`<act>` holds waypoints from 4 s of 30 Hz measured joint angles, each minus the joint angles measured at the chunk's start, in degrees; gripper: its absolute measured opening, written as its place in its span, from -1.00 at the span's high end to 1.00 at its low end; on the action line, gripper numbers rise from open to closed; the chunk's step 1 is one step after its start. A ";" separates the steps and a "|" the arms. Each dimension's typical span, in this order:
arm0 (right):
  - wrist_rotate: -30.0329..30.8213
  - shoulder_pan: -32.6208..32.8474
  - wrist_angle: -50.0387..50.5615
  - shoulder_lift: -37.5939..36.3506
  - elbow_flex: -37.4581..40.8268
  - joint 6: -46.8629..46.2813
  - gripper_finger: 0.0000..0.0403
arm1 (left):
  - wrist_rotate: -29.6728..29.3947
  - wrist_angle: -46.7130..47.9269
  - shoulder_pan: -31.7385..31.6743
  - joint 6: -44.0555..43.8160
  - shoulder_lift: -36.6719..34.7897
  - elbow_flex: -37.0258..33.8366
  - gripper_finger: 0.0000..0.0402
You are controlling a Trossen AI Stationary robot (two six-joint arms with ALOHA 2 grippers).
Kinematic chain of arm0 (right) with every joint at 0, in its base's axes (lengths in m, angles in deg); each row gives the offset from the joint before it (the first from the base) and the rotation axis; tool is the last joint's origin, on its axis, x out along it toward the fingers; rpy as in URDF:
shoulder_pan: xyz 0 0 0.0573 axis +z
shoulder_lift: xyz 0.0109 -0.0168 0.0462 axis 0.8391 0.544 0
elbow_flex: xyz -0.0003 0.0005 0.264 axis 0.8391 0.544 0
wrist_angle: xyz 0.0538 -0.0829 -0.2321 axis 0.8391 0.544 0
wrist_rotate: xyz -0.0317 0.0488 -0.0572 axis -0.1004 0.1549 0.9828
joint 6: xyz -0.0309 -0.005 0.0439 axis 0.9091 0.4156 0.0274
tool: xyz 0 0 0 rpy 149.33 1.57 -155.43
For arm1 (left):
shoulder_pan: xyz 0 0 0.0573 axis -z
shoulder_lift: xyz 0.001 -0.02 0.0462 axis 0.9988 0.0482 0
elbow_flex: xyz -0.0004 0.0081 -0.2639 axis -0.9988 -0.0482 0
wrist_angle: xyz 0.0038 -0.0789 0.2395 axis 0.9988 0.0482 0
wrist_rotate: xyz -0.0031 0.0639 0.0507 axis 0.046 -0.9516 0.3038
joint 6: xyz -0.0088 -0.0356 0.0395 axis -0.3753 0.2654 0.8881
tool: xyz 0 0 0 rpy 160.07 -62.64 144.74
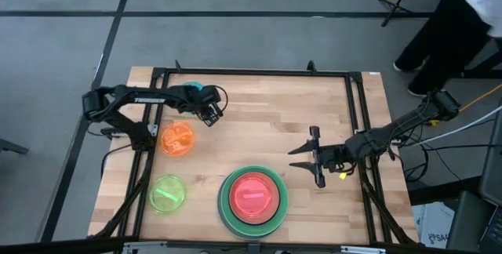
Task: Stack plastic plates
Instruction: Stack the blue plate on top of pink plate
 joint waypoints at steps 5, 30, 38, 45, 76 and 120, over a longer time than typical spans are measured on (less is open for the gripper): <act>0.63 0.02 0.05 0.00 0.00 -0.28 0.26 | -0.50 0.02 -2.61 -1.02 4.31 0.00 0.14; 1.45 0.02 0.91 0.02 -0.02 -1.20 0.26 | 0.38 -4.22 -7.14 -0.45 11.07 0.09 0.78; 1.49 0.02 1.07 0.02 -0.04 -1.27 0.26 | -4.85 -3.91 -2.91 0.71 11.27 -0.11 0.98; 1.51 0.02 1.58 0.02 -0.04 -1.27 0.26 | -3.39 -3.58 3.07 0.69 10.66 -0.11 0.99; 1.53 0.02 2.22 0.04 -0.07 -0.24 0.26 | -4.50 -0.65 45.94 1.12 10.28 22.57 0.99; -1.07 0.02 0.61 1.08 -0.07 -9.25 0.26 | -4.44 -20.74 61.83 1.06 19.42 22.84 0.99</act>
